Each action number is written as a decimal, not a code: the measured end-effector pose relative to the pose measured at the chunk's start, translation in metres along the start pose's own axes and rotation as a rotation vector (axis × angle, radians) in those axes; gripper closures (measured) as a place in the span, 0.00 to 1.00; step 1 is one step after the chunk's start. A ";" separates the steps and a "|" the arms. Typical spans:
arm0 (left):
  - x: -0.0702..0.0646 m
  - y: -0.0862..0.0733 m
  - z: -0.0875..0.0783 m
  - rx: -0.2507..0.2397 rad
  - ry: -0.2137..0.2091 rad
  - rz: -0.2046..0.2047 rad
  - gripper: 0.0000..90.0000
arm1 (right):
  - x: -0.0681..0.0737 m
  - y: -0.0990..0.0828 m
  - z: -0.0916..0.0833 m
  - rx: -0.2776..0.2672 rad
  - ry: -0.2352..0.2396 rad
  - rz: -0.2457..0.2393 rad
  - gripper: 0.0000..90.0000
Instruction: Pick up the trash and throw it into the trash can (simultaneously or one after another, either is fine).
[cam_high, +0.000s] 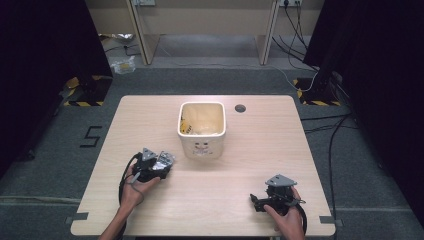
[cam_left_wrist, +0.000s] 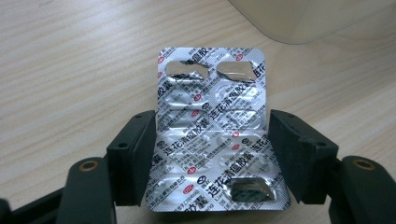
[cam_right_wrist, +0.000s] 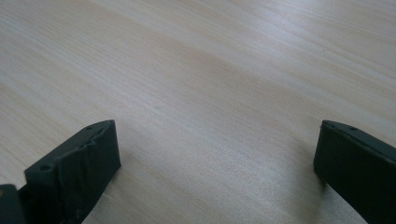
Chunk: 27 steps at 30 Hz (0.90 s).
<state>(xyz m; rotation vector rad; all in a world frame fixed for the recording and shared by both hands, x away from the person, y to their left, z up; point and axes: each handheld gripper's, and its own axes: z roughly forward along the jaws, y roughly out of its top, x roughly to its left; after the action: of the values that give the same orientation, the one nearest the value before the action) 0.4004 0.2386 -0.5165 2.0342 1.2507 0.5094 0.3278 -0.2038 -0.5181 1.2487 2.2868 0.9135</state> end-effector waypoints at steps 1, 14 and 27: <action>0.000 0.000 0.000 0.001 0.000 0.000 0.37 | 0.000 0.000 0.000 0.000 0.000 0.000 0.01; 0.007 0.009 -0.016 -0.028 -0.017 0.002 0.38 | 0.000 0.000 0.000 0.000 0.003 0.000 0.01; 0.014 0.020 -0.032 -0.057 -0.056 -0.019 0.38 | 0.000 0.000 0.000 0.000 0.003 0.000 0.01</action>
<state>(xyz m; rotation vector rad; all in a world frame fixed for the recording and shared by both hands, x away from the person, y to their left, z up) 0.3994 0.2560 -0.4802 1.9739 1.2081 0.4707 0.3276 -0.2034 -0.5181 1.2487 2.2893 0.9161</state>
